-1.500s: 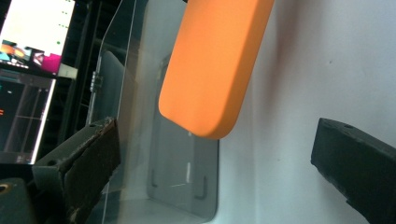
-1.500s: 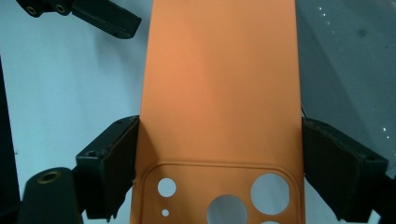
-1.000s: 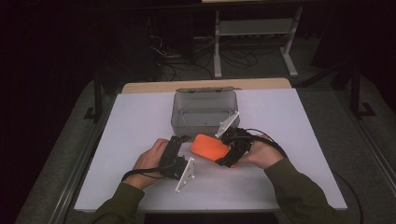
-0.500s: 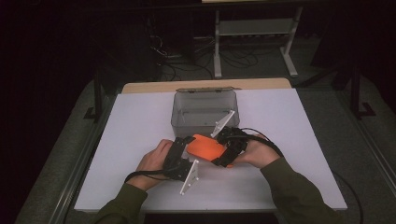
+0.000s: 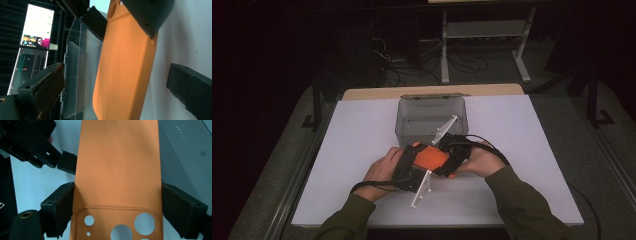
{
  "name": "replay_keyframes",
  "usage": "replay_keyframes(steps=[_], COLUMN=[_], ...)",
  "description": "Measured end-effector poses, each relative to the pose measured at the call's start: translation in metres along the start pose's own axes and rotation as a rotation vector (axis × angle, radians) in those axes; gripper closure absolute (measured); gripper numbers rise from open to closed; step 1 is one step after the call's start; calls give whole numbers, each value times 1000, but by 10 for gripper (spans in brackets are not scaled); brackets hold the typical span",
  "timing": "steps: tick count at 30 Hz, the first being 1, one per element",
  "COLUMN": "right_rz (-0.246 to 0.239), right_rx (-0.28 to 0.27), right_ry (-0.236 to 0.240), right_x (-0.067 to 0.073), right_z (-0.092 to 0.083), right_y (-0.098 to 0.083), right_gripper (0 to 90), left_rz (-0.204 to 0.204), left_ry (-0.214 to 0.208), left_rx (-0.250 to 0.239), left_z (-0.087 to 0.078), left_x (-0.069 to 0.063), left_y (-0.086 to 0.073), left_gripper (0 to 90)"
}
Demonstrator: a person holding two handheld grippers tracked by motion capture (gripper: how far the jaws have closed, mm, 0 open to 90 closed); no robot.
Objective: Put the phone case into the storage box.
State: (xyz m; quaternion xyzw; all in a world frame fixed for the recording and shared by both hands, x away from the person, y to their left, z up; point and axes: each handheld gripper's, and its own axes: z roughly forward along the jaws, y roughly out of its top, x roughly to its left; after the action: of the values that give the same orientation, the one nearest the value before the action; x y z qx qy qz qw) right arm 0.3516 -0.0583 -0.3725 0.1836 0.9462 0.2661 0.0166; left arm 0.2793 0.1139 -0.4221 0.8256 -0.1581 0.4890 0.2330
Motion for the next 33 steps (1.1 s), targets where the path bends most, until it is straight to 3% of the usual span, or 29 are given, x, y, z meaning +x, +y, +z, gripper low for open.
replay_keyframes(steps=[7, 17, 33], right_rz=[12, 16, 17], right_rx=[9, 14, 9], right_ry=[5, 5, 3], right_x=[1, 0, -1], right_z=[3, 5, 4], right_y=[-1, -1, -1], right_gripper=[152, 152, 151], left_rz=[19, 33, 57], left_ry=[16, 38, 60], left_rx=[19, 16, 17], left_z=[2, 3, 3], left_x=[-5, -9, -14], left_y=[1, 0, -2], left_gripper=[11, 122, 227])
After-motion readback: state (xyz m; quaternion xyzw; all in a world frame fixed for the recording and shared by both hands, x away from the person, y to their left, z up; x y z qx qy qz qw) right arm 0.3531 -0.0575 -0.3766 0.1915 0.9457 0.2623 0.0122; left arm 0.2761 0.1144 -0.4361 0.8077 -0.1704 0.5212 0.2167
